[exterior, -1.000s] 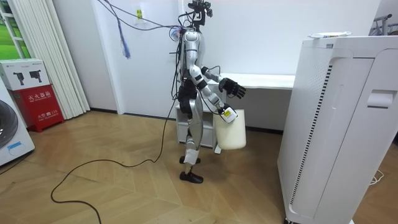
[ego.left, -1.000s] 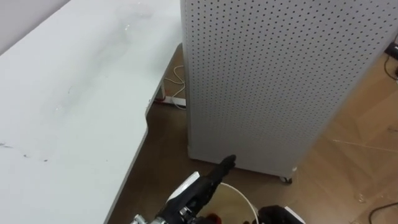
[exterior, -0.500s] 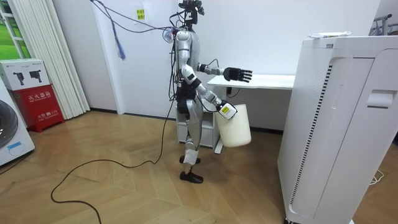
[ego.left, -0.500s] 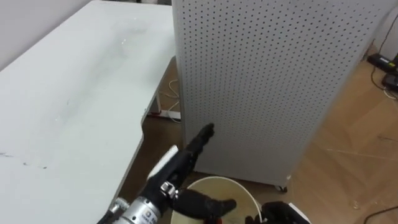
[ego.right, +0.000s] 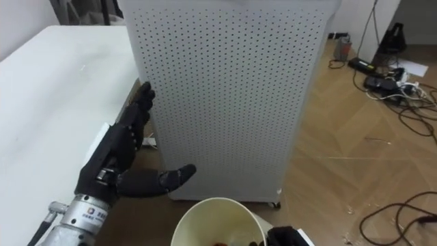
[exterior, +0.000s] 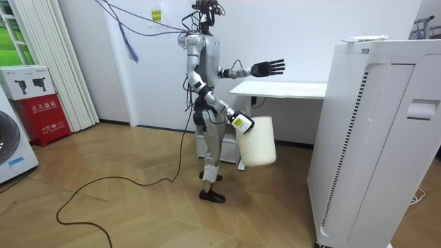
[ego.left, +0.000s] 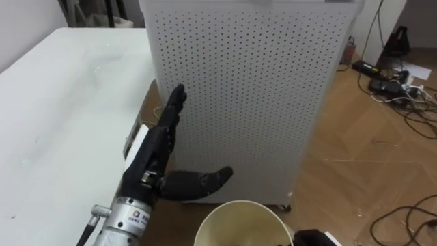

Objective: Pick garbage

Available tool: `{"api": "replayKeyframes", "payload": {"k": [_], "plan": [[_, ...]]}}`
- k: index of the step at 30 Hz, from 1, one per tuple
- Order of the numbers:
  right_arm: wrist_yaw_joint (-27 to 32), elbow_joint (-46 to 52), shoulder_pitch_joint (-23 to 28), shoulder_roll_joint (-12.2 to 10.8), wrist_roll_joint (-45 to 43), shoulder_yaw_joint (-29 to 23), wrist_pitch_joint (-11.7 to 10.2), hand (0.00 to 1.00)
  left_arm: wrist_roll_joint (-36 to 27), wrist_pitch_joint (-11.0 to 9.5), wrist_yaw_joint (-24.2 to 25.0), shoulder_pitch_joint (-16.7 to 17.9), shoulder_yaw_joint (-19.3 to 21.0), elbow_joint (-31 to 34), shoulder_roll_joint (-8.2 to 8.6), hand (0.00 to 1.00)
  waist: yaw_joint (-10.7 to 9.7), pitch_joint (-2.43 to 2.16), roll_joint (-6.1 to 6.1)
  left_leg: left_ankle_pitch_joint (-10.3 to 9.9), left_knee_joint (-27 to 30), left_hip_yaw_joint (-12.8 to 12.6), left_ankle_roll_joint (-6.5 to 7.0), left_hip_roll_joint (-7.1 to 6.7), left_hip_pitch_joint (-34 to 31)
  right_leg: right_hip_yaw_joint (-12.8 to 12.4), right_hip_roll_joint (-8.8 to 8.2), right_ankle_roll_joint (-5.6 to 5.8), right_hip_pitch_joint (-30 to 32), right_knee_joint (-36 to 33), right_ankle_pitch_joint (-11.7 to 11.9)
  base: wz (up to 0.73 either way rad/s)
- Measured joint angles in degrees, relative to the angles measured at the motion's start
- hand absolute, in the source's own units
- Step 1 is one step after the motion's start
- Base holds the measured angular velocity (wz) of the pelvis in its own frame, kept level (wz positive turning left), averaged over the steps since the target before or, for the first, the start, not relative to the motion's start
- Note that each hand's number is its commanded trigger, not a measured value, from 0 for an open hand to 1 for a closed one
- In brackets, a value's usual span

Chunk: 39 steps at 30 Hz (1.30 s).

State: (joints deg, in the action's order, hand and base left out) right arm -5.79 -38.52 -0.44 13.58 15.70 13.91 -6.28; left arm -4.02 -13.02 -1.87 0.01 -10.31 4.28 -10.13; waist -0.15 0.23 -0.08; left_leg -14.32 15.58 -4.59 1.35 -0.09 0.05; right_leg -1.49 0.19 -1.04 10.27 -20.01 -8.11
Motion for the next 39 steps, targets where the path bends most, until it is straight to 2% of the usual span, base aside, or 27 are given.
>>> {"api": "replayKeyframes", "payload": {"k": [3,6,9,10,11,13,20,24,26,28,29,30,31,32,33,35,36,37,38,39], "plan": [[-0.7,0.9,1.2,-0.3,-0.1,-0.9,0.0,1.0,2.0,0.0,-0.4,-0.3,1.2,0.3,-0.03,0.0,-0.2,0.04,0.06,0.0,-0.5,-1.3,0.01,-0.22,1.2,-1.2,0.67,0.23,0.1,-0.1,0.1,-0.28],[-1.4,1.2,1.3,0.0,0.0,-1.4,0.0,1.0,5.6,0.0,-1.6,-0.1,1.9,2.1,-1.26,0.0,0.9,0.03,0.07,0.0,-2.0,-3.5,0.43,-0.4,1.8,-3.0,1.24,0.52,1.2,-0.7,0.8,-0.53],[-1.9,1.2,1.8,-0.2,-0.1,-1.1,0.1,1.0,8.8,-0.1,-3.2,-0.2,2.6,3.6,-1.96,0.0,1.8,0.11,0.26,-0.2,-2.6,-5.7,0.74,-0.15,2.6,-2.0,1.24,0.4,1.6,-0.5,1.9,-0.61],[-2.0,1.2,2.2,-0.3,-0.2,-1.0,0.1,1.0,9.4,-0.3,-3.9,-0.1,2.6,4.2,-1.96,0.0,2.0,0.12,0.26,-0.2,-3.2,-6.5,0.77,-0.02,3.3,-0.8,1.07,0.25,1.4,-0.1,2.2,-0.38],[-2.0,1.2,2.5,-0.3,-0.3,-1.0,0.1,1.0,9.8,-0.4,-4.2,-0.1,2.6,4.7,-2.01,0.0,1.8,0.19,0.37,-0.2,-3.7,-6.5,0.79,0.16,3.8,0.3,1.0,0.14,0.7,0.8,2.7,-0.28],[-2.0,1.2,3.0,-0.2,-0.6,-1.1,0.1,1.0,9.8,-1.4,-4.8,-0.1,2.8,5.1,-2.06,0.0,1.3,0.19,0.35,-0.2,-4.1,-6.3,0.81,0.29,3.8,0.4,1.08,0.15,0.5,1.4,2.8,-0.03],[-1.9,1.2,3.9,-0.3,-2.8,-1.3,0.1,1.0,14.4,-1.8,-7.2,0.3,2.9,6.4,-2.07,0.0,0.7,0.2,0.35,-0.2,-4.2,-6.3,0.8,0.76,4.0,1.6,1.39,-0.03,0.4,2.3,3.0,-0.02],[-2.7,1.0,3.9,-0.3,-2.8,-1.3,0.1,1.0,18.9,-2.1,-9.3,0.8,2.9,6.6,-1.86,0.0,1.8,0.34,0.43,-0.3,-3.8,-6.5,0.68,1.35,4.7,3.8,1.33,-0.54,0.1,2.3,2.9,-0.19],[-2.9,1.0,4.0,-0.3,-2.8,-1.3,0.1,1.0,20.5,-2.6,-10.0,0.8,3.1,6.7,-1.87,0.0,2.2,0.46,0.52,-0.6,-2.3,-7.1,0.12,1.59,4.6,5.5,1.11,-1.03,-0.1,2.1,2.8,-0.22],[-3.5,0.5,4.0,-0.5,-2.8,-1.3,0.0,1.0,21.8,-2.6,-11.1,0.9,4.0,6.9,-2.11,0.0,2.6,0.73,0.32,-1.6,5.4,-8.0,-1.23,2.26,2.6,8.8,0.23,-2.23,-0.8,0.8,1.5,-0.28],[-3.7,0.3,4.0,-0.5,-2.8,-1.3,0.0,1.0,21.8,-2.6,-11.4,1.0,4.3,6.9,-2.09,0.0,2.8,0.8,0.33,-1.7,8.3,-7.9,-1.4,2.43,1.7,9.3,-0.18,-2.57,-1.0,0.3,0.9,-0.37],[-4.0,0.1,4.1,-0.4,-2.6,-1.3,0.0,1.0,22.4,-2.9,-11.7,1.0,4.8,7.0,-1.98,0.0,3.1,1.09,0.46,-1.7,15.5,-7.5,-1.44,2.84,-0.7,8.1,-0.31,-3.26,-1.5,-0.3,-0.5,-0.32],[-4.3,0.1,4.5,-0.3,-2.4,-1.3,0.0,1.0,22.4,-3.7,-12.4,1.0,4.9,7.0,-1.91,0.0,3.2,1.38,0.51,-1.0,22.8,-6.1,-1.79,3.52,-4.0,6.8,0.37,-3.47,-2.0,-1.3,-1.4,-0.27],[-4.3,-0.2,4.6,-0.3,-2.4,-1.3,0.0,1.0,22.4,-4.1,-12.8,1.0,4.9,7.0,-1.83,0.0,3.3,1.53,0.26,-1.4,25.0,-4.6,-1.88,3.4,-5.3,6.0,0.63,-3.54,-2.2,-1.8,-1.8,-0.08],[-4.3,-0.7,4.7,-0.3,-2.4,-1.3,0.0,1.0,22.6,-5.4,-13.1,0.7,4.8,7.0,-1.72,0.0,3.3,1.24,0.57,-2.1,24.9,-2.6,-1.09,3.28,-8.4,5.0,1.25,-3.46,-2.5,-1.8,-2.4,-0.05],[-4.1,-1.8,4.7,-0.2,-2.4,-1.7,0.0,1.0,22.7,-7.6,-14.1,0.7,4.8,7.0,-1.05,0.0,3.9,1.53,0.04,-1.9,20.1,-2.4,-1.31,2.71,-13.1,3.3,1.11,-2.96,-2.6,-1.9,-2.9,-0.27],[-3.9,-2.7,4.8,-0.1,-2.4,-1.7,0.0,1.0,22.7,-8.8,-14.9,1.1,4.9,7.0,-0.76,0.0,5.0,1.57,-0.03,-0.2,14.3,-1.6,-2.72,2.22,-15.2,3.0,0.84,-2.88,-2.9,-2.0,-3.1,-0.46],[-3.6,-2.8,5.5,0.0,-2.4,-1.7,0.0,1.0,22.7,-9.6,-15.3,1.1,5.0,7.0,-0.57,0.0,5.5,1.46,0.14,2.7,8.0,0.6,-2.88,2.07,-16.5,3.2,1.03,-2.78,-3.1,-2.2,-3.7,-0.52],[-3.5,-3.0,6.2,-0.1,-2.5,-1.4,0.0,1.0,23.3,-10.0,-15.6,1.2,5.4,7.0,-0.52,0.0,6.3,0.97,0.43,6.2,4.8,1.8,-2.66,2.29,-16.9,3.3,0.86,-2.32,-3.3,-3.4,-5.0,-0.42],[-3.6,-3.3,6.5,-0.1,-2.6,-1.2,0.0,1.0,24.0,-10.0,-15.9,1.3,5.7,7.0,-0.54,0.0,6.8,0.63,0.19,7.4,4.7,1.8,-2.63,2.45,-16.7,3.8,0.59,-1.85,-3.4,-3.8,-5.6,-0.51]]}}
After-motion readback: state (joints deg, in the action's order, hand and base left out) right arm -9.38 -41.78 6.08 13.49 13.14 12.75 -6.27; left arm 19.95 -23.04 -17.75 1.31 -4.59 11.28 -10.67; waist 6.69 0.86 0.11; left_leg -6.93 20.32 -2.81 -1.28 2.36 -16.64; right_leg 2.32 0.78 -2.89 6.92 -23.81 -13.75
